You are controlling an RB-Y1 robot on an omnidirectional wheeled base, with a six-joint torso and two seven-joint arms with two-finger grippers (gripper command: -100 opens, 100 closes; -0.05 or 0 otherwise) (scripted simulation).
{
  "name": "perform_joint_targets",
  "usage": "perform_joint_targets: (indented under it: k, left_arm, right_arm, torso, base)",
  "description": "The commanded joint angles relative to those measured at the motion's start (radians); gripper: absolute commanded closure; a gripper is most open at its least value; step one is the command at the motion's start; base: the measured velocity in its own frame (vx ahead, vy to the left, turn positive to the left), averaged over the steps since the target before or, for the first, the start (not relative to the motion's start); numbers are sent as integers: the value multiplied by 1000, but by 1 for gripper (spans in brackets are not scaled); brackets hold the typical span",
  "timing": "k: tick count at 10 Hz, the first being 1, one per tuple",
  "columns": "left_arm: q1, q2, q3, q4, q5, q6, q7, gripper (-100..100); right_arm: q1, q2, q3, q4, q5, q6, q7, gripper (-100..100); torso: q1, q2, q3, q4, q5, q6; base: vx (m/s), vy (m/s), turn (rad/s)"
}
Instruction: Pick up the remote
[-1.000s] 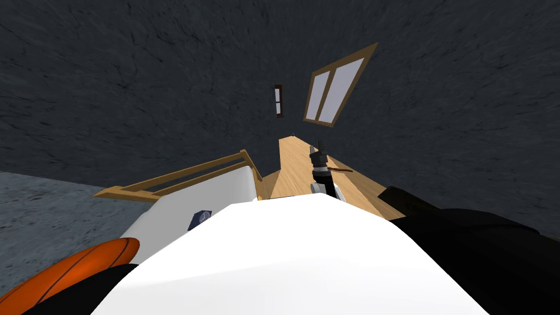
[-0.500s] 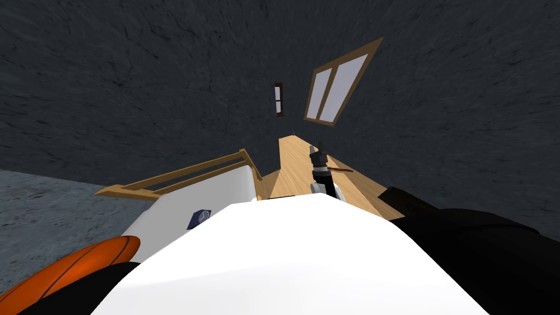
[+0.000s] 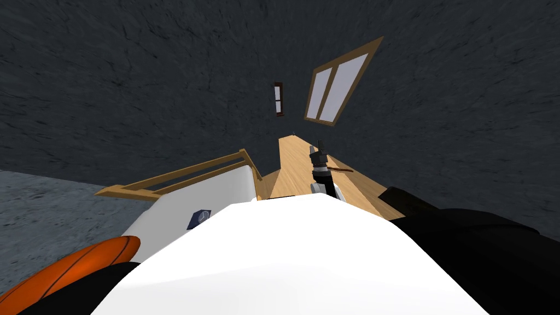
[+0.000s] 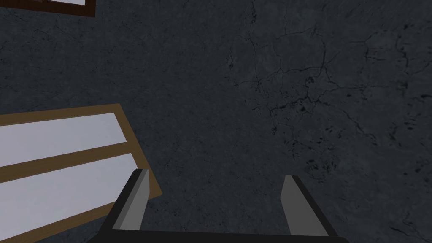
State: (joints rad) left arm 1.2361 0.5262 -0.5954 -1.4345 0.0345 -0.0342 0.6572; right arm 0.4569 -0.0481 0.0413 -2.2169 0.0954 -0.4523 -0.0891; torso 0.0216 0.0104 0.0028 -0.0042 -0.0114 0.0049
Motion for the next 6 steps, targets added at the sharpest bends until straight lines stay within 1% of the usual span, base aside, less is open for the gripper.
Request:
perform_joint_targets:
  k: [1, 2, 4, 5, 6]
  left_arm:
    - [0, 0, 0, 0, 0, 0, 0, 0]
    - [22, 22, -1, -28, -2, -2, 11, 100]
    - [59, 51, 2, -69, -7, -6, 22, 100]
    - [51, 41, 2, -55, -6, -8, 17, 100]
    - [52, 43, 2, -57, -6, -8, 19, 0]
  right_arm:
    - [0, 0, 0, 0, 0, 0, 0, 0]
    - [0, 0, 0, 0, 0, 0, 0, 0]
    - [0, 0, 0, 0, 0, 0, 0, 0]
    - [0, 0, 0, 0, 0, 0, 0, 0]
    - [0, 0, 0, 0, 0, 0, 0, 0]
  torso:
    - [0, 0, 0, 0, 0, 0]
    - [0, 0, 0, 0, 0, 0]
    - [3, 0, -1, -1, 0, 1]
    - [4, -1, -1, -1, 0, 1]
    - [2, -1, -1, 0, 1, 0]
  base:
    - [0, 0, 0]
    - [3, 22, -28]
    - [9, 44, -34]
    - [4, 23, -9]
    - [0, 0, 0]
